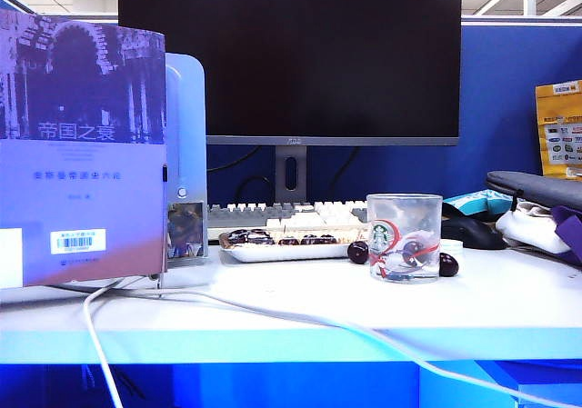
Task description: Pick up the cherry on the right side of the glass and put it inside the glass.
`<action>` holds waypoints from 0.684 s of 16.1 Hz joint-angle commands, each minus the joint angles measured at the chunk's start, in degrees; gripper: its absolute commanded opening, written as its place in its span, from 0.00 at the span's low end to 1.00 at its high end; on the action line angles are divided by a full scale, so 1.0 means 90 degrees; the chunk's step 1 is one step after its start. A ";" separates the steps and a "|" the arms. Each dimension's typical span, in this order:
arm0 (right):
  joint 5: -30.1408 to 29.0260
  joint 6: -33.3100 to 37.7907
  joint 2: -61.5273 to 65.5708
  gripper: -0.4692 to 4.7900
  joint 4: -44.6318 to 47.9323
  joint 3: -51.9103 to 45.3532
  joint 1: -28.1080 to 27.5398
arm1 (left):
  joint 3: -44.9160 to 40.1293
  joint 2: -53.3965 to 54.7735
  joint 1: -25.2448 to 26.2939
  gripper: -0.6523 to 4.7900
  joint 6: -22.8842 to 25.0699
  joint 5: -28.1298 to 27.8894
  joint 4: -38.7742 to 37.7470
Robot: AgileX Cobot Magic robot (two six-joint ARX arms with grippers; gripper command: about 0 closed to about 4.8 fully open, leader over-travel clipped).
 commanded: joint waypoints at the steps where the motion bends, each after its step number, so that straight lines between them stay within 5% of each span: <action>1: -0.0731 -0.1115 0.1270 0.08 -0.0823 0.1122 -0.0005 | -0.0005 -0.0019 0.0005 0.11 0.0027 0.0024 -0.0078; 7: -0.0797 -0.3033 0.4325 0.08 -0.2072 0.3628 -0.0012 | -0.0005 -0.0019 0.0005 0.11 0.0027 0.0024 -0.0078; 11: 0.0833 -0.4284 0.5880 0.08 -0.2562 0.4284 -0.0034 | -0.0005 -0.0019 0.0005 0.11 0.0027 0.0022 -0.0078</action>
